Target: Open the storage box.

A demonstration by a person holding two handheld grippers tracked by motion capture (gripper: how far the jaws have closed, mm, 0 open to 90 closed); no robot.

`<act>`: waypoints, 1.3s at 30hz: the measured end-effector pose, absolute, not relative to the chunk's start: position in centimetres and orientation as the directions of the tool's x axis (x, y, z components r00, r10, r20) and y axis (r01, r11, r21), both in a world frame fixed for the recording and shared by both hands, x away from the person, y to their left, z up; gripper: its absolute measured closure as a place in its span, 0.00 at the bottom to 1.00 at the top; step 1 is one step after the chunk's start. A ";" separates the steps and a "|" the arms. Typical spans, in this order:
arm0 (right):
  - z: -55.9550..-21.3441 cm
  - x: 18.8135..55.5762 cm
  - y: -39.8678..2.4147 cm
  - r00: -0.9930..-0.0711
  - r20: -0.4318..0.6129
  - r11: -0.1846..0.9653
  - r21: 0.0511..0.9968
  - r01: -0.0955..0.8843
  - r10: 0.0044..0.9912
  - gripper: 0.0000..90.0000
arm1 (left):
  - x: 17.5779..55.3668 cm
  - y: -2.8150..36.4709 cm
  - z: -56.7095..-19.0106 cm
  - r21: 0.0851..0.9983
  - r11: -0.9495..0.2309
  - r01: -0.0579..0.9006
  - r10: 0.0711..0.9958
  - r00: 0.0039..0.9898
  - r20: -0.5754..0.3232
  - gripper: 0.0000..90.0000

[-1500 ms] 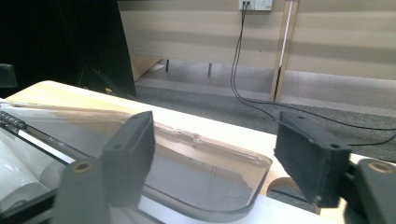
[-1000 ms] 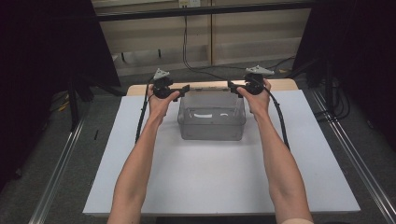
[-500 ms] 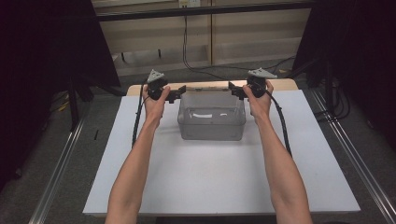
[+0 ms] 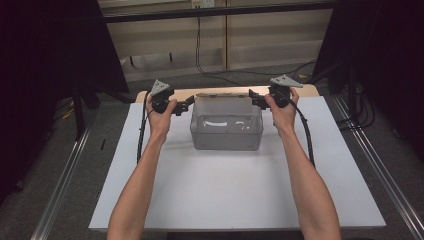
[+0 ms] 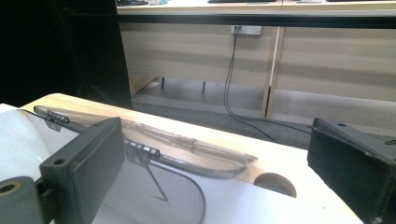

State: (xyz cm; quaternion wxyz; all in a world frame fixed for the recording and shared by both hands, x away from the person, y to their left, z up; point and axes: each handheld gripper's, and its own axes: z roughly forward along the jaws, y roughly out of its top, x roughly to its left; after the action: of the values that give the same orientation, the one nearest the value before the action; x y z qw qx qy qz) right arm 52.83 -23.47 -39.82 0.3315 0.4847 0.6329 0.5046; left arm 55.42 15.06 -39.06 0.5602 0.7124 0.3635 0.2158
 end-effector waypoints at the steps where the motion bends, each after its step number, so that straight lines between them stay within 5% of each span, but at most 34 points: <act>1: -39.9 52.6 -23.6 -0.310 0.077 0.012 0.962 0.275 0.948 0.05 | 55.3 15.1 -39.0 0.956 -0.110 0.273 0.759 0.644 -0.096 0.04; 39: -41.1 44.3 -25.2 -0.318 0.034 0.037 0.976 0.215 0.947 0.04 | 47.5 17.2 -39.5 0.974 -0.102 0.201 0.770 0.636 -0.050 0.05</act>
State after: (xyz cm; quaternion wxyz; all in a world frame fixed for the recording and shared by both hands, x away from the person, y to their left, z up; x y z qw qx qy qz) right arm 44.33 -25.25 -41.11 0.3549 0.4636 0.6266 0.5162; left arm 47.46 17.18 -39.46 0.5730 0.6997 0.3471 0.2482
